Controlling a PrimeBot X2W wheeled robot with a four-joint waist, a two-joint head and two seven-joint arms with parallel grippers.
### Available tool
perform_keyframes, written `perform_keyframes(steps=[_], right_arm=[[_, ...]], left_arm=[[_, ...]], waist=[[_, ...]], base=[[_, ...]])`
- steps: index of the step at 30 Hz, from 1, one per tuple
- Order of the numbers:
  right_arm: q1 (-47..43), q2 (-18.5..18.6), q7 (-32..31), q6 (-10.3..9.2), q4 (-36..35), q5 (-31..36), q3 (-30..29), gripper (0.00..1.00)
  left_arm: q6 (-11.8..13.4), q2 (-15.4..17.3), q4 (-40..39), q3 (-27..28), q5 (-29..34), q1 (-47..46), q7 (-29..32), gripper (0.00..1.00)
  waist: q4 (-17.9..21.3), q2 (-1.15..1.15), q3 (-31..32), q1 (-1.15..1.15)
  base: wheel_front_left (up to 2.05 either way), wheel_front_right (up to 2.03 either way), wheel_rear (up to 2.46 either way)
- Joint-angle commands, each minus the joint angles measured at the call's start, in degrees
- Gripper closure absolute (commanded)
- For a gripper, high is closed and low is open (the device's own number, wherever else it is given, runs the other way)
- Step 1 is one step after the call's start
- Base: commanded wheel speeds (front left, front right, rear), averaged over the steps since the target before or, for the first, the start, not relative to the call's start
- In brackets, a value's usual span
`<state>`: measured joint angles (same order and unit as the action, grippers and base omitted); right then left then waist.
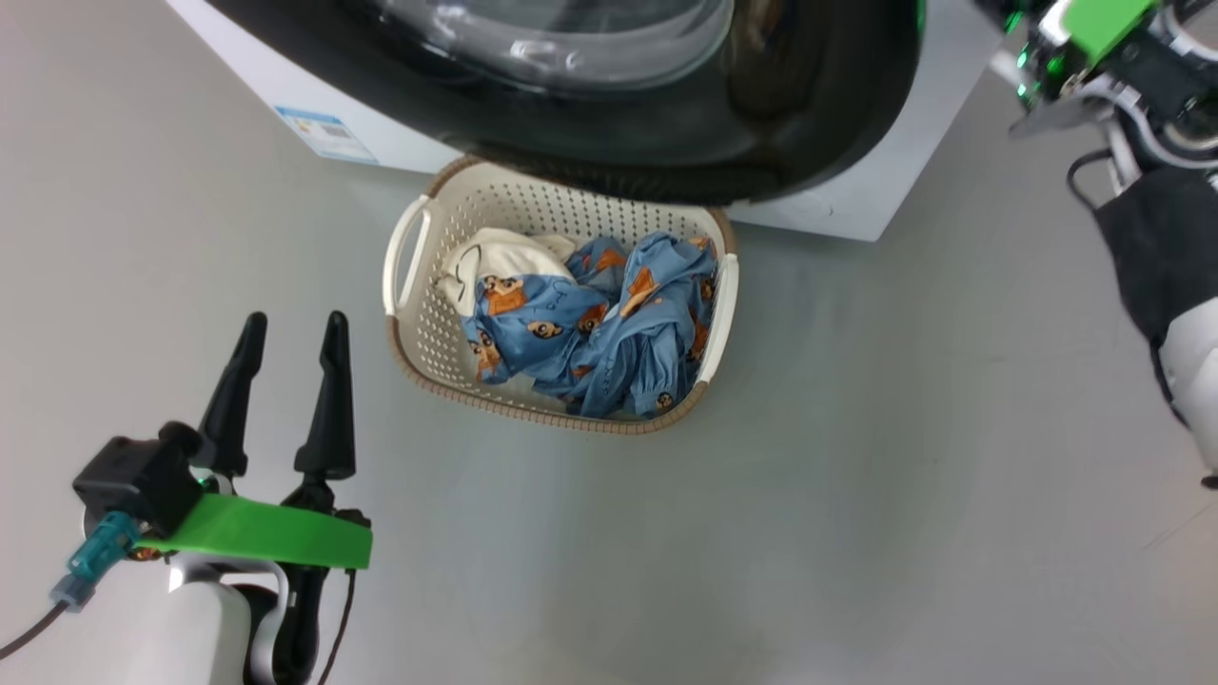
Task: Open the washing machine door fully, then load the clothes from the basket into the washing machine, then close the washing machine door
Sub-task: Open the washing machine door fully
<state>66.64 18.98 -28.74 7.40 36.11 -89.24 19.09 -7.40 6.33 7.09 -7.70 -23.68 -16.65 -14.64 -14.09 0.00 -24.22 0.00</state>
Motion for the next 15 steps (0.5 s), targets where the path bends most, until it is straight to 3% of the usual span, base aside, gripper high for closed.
perform_keyframes(steps=[1,15], right_arm=[[-1.56,-2.01,-0.86,0.09,-2.16,0.37,1.10,1.00],[-8.58,-2.87,-4.08,0.09,-5.69,-1.04,3.41,1.00]], left_arm=[[-0.09,1.42,-1.00,2.26,0.30,0.12,-0.36,0.00],[-0.09,1.46,-0.29,2.96,1.64,2.39,-0.36,0.00]], waist=[[0.27,0.00,0.62,0.00],[1.00,0.00,5.26,0.00]], base=[[0.00,0.00,0.00],[0.00,0.00,0.00]])
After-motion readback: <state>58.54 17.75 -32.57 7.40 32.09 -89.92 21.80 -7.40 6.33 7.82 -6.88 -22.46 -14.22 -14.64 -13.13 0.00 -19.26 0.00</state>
